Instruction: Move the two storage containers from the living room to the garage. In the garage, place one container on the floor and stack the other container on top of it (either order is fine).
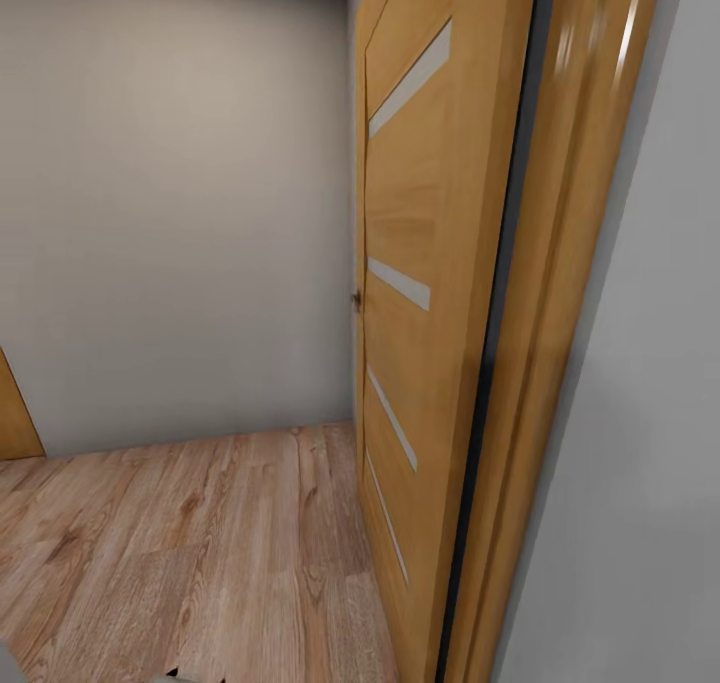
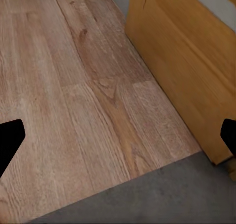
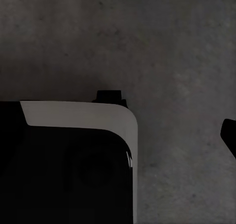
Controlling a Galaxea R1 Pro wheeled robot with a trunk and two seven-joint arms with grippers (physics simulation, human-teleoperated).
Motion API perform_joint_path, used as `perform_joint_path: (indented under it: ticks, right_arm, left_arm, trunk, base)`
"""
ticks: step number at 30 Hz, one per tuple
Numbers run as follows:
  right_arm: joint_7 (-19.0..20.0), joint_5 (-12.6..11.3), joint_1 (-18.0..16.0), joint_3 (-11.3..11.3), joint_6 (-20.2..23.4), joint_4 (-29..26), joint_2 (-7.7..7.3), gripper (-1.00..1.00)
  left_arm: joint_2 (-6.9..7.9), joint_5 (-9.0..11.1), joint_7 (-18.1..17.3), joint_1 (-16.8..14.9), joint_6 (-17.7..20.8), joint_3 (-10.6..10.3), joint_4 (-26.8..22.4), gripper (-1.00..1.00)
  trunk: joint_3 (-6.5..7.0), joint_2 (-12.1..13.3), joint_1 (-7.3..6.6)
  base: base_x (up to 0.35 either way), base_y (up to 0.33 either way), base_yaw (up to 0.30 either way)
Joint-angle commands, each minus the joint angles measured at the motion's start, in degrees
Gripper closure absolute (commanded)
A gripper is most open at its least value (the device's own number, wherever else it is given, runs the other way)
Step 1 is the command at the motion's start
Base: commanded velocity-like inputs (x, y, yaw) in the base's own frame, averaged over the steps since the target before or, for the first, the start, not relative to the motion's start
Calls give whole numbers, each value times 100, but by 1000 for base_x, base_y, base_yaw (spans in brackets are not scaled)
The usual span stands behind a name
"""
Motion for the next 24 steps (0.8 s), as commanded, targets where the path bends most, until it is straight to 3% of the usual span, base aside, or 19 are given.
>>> perform_joint_path:
  ticks: [1,5,8,12,24]
  right_arm:
    - [15,-2,-2,-5,-1,-1,-1,-100]
    - [15,-2,-2,-5,0,-1,0,-100]
    - [15,-2,-2,-5,-1,-1,-1,-100]
    - [15,-2,-2,-5,0,-1,-1,-100]
    - [15,-2,-2,-5,-2,-1,-1,-100]
  left_arm:
    - [1,52,-63,-4,13,20,14,-100]
    - [9,51,-136,-4,172,19,39,-100]
    - [12,40,-566,-4,537,18,45,-100]
    - [14,35,-787,-4,732,16,45,-100]
    - [13,33,-898,-4,827,15,45,-100]
  trunk:
    - [-6,-4,0]
    - [-6,-4,0]
    - [-6,-4,0]
    - [-6,-4,0]
    - [-6,-4,0]
  base:
    - [0,0,0]
    - [0,0,0]
    - [0,0,0]
    - [0,0,0]
    - [0,0,0]
